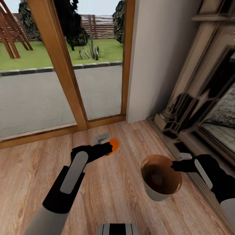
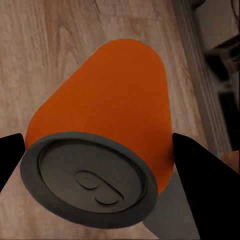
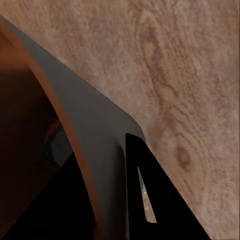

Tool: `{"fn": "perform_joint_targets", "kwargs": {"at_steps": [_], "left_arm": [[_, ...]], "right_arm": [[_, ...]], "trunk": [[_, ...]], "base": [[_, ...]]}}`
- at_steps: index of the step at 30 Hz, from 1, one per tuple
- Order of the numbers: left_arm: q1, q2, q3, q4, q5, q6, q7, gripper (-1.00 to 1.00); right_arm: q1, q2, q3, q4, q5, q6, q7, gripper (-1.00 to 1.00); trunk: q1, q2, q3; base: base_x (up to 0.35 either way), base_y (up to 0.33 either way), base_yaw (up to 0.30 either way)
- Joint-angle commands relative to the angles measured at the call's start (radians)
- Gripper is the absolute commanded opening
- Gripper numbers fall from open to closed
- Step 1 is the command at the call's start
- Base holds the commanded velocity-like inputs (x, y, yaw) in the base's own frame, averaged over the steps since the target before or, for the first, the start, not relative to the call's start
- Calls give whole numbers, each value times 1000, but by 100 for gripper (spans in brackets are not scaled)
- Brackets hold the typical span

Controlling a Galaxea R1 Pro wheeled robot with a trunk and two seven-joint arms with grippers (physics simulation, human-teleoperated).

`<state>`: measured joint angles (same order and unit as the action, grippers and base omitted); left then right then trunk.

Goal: Put the three can of soda from the living room inside the tash can in the kitchen.

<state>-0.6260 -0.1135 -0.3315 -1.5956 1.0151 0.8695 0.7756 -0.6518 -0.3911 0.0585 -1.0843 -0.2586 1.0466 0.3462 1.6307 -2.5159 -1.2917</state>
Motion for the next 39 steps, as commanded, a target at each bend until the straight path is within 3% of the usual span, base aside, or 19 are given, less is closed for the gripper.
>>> {"fn": "perform_joint_targets", "kwargs": {"at_steps": [1, 2, 4, 7, 8, 11, 12, 13, 14, 17, 20, 23, 27, 29, 30, 31, 34, 39], "left_arm": [[-1, -2, -2, -3, 3, 4, 1, -100], [-5, -11, -17, -7, 33, 5, 2, -100], [-18, -21, -55, -10, 84, 6, 2, -100], [-37, -28, -98, -10, 180, 5, 2, -100], [-40, -29, -103, -10, 195, 5, 2, -100], [-69, -37, -148, -2, 310, 5, 0, -100], [-89, -39, -168, 14, 359, 5, 0, -100], [-100, -40, -181, 27, 385, 5, 0, -100], [-124, -41, -211, 64, 438, 5, 1, -100], [-199, -44, -299, 220, 569, -1, -5, -100], [-227, -49, -331, 312, 615, -3, -13, -100], [-242, -53, -341, 384, 629, -1, -41, -100], [-255, -55, -346, 472, 635, 4, -71, -100], [-257, -56, -346, 488, 635, 4, -74, -100], [-258, -56, -346, 505, 635, 5, -75, -100], [-258, -56, -346, 515, 635, 4, -75, -100], [-259, -56, -347, 540, 634, 5, -75, -100], [-263, -55, -347, 621, 630, 5, -73, -100]], "right_arm": [[-1, 8, 0, 3, -3, 1, -4, -100], [-1, 31, -1, 8, -3, 1, -34, -100], [-1, 47, -1, 17, -4, 1, -70, -100], [-2, 56, -2, 27, -5, 1, -93, -100], [-2, 57, -2, 27, -5, 1, -95, -100], [-2, 61, -1, 30, -3, 1, -100, -100], [-2, 63, -1, 30, -3, 1, -101, -100], [-2, 65, 0, 30, -3, 1, -101, -100], [-2, 70, 0, 30, -2, 1, -102, -100], [-2, 78, 0, 30, -1, 1, -103, -100], [-1, 80, 0, 30, -1, 1, -102, -100], [0, 82, 3, 24, -2, 1, -101, -100], [4, 103, 9, 9, -2, 1, -101, -100], [7, 117, 11, -4, -3, 1, -100, -100], [9, 151, 26, -17, -2, 1, -100, -100], [10, 163, 38, -20, -2, 1, -101, -100], [10, 186, 75, -25, -2, 1, -101, -100], [11, 214, 91, -26, -3, 1, -102, -100]], "trunk": [[-1, 0, 4], [-1, 0, 8], [-2, 1, 16], [-3, 2, 27], [-4, 2, 31], [-5, 3, 43], [-5, 3, 47], [-6, 3, 50], [-6, 3, 54], [-8, 4, 66], [-9, 5, 78], [-10, 5, 89], [-12, 6, 105], [-13, 7, 112], [-14, 7, 116], [-14, 7, 120], [-15, 8, 132], [-18, 9, 151]], "base": [[0, 0, 0], [0, 0, 0], [0, 0, 0], [0, 0, 0], [0, 0, 0], [0, 0, 0], [0, 0, 0], [0, 0, 0], [0, 0, 0], [0, 0, 0], [0, 0, 0], [0, 0, 0], [0, 0, 0], [0, 0, 0], [0, 0, 0], [0, 0, 0], [0, 0, 0], [0, 0, 0]]}}
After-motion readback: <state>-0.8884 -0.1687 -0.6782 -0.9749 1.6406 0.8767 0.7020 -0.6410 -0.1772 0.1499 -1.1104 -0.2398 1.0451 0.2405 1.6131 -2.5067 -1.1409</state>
